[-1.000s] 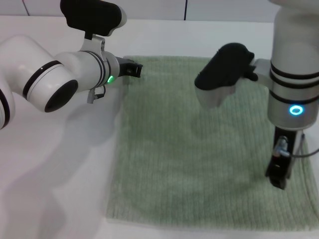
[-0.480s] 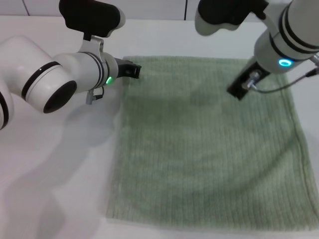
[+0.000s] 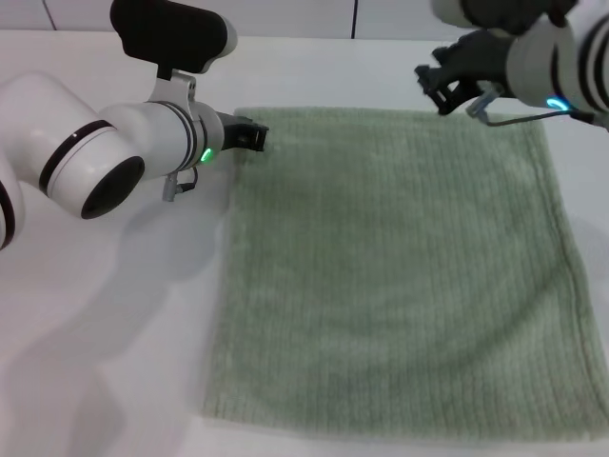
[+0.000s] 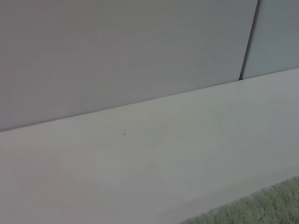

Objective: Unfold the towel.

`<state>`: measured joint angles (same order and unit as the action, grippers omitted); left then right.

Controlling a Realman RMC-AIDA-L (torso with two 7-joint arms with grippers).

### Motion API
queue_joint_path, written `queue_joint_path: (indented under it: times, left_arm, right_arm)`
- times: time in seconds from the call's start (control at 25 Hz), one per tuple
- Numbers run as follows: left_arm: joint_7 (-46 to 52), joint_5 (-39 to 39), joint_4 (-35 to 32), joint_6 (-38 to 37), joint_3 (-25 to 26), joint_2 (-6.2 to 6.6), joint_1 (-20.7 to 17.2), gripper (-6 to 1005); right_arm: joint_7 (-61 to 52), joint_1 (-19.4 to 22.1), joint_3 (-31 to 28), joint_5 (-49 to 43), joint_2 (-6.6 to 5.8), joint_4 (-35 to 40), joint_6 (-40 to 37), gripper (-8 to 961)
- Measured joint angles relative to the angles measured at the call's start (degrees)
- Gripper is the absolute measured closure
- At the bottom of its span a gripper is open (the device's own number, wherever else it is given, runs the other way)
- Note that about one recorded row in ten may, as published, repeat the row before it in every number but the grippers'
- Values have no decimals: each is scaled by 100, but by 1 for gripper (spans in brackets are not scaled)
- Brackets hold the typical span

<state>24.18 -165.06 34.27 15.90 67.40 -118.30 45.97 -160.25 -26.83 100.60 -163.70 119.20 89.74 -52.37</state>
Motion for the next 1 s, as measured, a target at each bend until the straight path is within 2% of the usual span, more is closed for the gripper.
queue_joint_path:
  times: [0.08, 0.12, 0.24, 0.32, 0.4, 0.48, 0.64, 0.68, 0.72, 0.76, 0.8, 0.84, 0.88, 0.92, 0.96, 1.0]
  left_arm:
    - [-1, 0, 0, -6, 1, 0, -1, 976]
    - [-1, 0, 0, -5, 1, 0, -1, 976]
    - [-1, 0, 1, -7, 1, -1, -7, 976]
    - [-1, 0, 23, -35, 13, -5, -34, 976]
    - [-1, 0, 61, -117, 58, 1, -98, 976]
    - [-1, -1, 95, -206, 117, 5, -164, 976]
    - [-1, -7, 324, -1272, 457, 11, -798, 976]
    - [4, -6, 350, -1846, 505, 10, -1039, 976]
    - [29, -5, 321, -2557, 537, 7, -1296, 976]
    - [29, -5, 321, -2557, 537, 7, -1296, 976]
    - [47, -4, 281, -3007, 552, 5, -1427, 976]
    - [62, -5, 179, -3493, 570, -1, -1552, 976]
    - [72, -5, -28, -4179, 610, -10, -1665, 976]
    - [80, -4, -331, -4821, 675, -21, -1716, 976]
    - [80, -4, -331, -4821, 675, -21, -1716, 976]
    - [98, -2, -599, -5318, 722, -29, -1730, 976]
  right_arm:
    - [80, 270, 37, -3, 1, -52, 635, 751]
    - [157, 468, 84, 0, -1, -172, 1262, 748]
    - [210, 574, 102, 11, 1, -313, 1689, 740]
    - [219, 658, 185, 21, 3, -625, 2409, 735]
    - [220, 683, 228, 24, 1, -743, 2645, 646]
    - [222, 772, 328, 22, -5, -1023, 3413, 557]
    - [224, 900, 479, 12, -5, -1676, 4994, 377]
    - [224, 898, 505, 17, -5, -1893, 5368, 331]
    - [222, 856, 556, 35, -1, -2335, 6097, 286]
    - [222, 856, 556, 35, -1, -2335, 6097, 274]
    - [211, 820, 582, 37, 0, -2559, 6430, 262]
    - [184, 698, 635, 57, 9, -3081, 7155, 251]
    - [184, 698, 635, 57, 9, -3081, 7155, 239]
    - [162, 534, 692, 180, 21, -3627, 7876, 227]
    - [162, 534, 692, 180, 21, -3627, 7876, 216]
    - [156, 441, 751, 344, 23, -3882, 8212, 204]
